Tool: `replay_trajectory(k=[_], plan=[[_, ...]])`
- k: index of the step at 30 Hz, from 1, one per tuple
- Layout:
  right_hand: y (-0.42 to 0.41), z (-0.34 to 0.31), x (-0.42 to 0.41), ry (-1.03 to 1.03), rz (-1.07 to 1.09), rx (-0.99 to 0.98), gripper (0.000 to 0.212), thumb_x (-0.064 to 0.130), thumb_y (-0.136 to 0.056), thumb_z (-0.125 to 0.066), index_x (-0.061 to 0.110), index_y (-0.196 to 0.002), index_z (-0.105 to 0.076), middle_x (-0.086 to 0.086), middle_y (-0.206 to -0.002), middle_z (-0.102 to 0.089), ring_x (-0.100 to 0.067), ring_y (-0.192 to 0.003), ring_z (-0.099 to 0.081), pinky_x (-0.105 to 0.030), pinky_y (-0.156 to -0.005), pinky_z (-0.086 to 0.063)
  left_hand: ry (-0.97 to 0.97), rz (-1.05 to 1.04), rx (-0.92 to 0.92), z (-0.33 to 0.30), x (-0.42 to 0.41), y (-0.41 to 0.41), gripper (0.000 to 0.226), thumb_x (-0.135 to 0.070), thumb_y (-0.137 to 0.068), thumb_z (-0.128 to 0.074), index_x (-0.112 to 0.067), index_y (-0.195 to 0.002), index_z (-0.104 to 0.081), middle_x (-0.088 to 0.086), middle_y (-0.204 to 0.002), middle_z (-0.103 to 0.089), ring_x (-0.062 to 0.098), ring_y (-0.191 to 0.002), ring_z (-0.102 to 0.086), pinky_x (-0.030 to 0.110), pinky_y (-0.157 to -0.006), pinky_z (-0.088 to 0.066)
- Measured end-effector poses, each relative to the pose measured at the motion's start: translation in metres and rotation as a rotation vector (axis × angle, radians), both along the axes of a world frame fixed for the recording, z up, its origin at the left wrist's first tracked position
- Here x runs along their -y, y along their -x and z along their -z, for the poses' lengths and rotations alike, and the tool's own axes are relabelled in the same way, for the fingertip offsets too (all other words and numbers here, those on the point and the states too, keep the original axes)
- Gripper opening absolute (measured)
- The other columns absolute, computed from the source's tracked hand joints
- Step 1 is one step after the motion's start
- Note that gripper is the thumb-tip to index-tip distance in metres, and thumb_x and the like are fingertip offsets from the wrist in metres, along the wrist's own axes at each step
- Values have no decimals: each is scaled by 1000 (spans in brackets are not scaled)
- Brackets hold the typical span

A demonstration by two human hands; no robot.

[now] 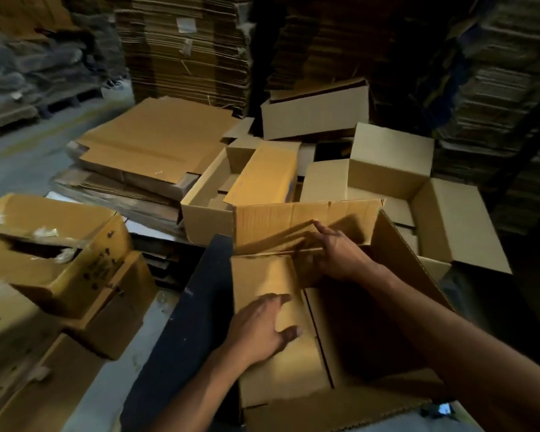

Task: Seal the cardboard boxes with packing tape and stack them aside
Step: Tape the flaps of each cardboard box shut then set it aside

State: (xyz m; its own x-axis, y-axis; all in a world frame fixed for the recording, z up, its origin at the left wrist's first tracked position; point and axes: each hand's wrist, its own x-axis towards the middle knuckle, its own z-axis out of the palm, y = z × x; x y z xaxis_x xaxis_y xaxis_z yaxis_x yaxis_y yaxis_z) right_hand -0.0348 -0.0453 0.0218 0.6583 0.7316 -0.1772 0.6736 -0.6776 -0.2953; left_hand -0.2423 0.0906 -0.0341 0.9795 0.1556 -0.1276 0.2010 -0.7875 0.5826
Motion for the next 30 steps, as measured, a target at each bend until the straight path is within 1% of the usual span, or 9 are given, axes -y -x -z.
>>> replay_trajectory(k=[5,8,10,13,15,17,21,26,30], plan=[[32,-29,69,-23,159,179,62,52,-98,-60,42,-154,-37,3,-172,-13,-31,-158,6,-66,-124,-4,8,-40,-19,4,-2,-13,81,-57,-94,-67,-41,-161,-23,-8,-158,-45,13,-136,-49,31,-105,-46],[46,-30,107,-14,375,256,69,60,-96,-58,45,-157,-29,-5,-173,3,-37,-157,12,-66,-123,-2,61,-86,75,-20,-2,-39,93,-47,-95,-70,-44,-163,-8,-9,-163,-32,16,-143,-41,38,-108,-43],[53,-30,123,-55,518,201,78,61,-95,-60,43,-159,-20,-9,-172,2,-40,-157,-5,-63,-122,-17,-85,-107,178,-35,-2,-65,88,-46,-96,-69,-44,-163,-13,-6,-160,-33,20,-138,-47,37,-100,-49],[55,-27,135,-203,529,-28,83,57,-92,-68,44,-158,-20,-4,-157,-42,-25,-133,-54,-47,-102,-54,-191,-54,381,-52,-2,-111,51,-40,-96,-69,-34,-145,-54,-5,-126,-46,13,-105,-58,21,-72,-50],[57,-24,136,-291,447,-265,83,56,-90,-70,48,-157,-21,5,-143,-56,-14,-121,-61,-39,-96,-57,-290,21,499,-63,3,-136,39,-37,-94,-72,-27,-131,-66,-3,-117,-49,13,-101,-54,19,-70,-45],[61,-17,132,-244,339,-396,85,59,-90,-70,46,-159,-22,5,-146,-57,-15,-125,-59,-39,-102,-54,-403,44,568,-74,10,-158,42,-36,-90,-76,-25,-129,-68,4,-124,-54,22,-112,-52,33,-81,-53],[73,-7,125,2,173,-486,86,76,-85,-61,39,-158,-32,3,-154,-50,-19,-135,-52,-39,-108,-46,-460,5,277,-76,15,-184,61,-45,-91,-73,-29,-146,-53,8,-142,-55,29,-129,-53,51,-105,-47],[82,3,114,218,23,-437,92,86,-85,-47,30,-158,-37,5,-163,-35,-25,-141,-45,-48,-114,-39,-444,62,80,-64,21,-186,66,-52,-94,-69,-28,-151,-46,3,-133,-67,28,-121,-64,50,-105,-47],[79,7,106,428,-84,-447,91,88,-86,-40,23,-149,-50,-3,-151,-52,-28,-131,-53,-47,-108,-43,-330,117,15,-68,33,-176,60,-51,-96,-67,-26,-148,-51,2,-137,-65,26,-125,-61,48,-110,-42]])
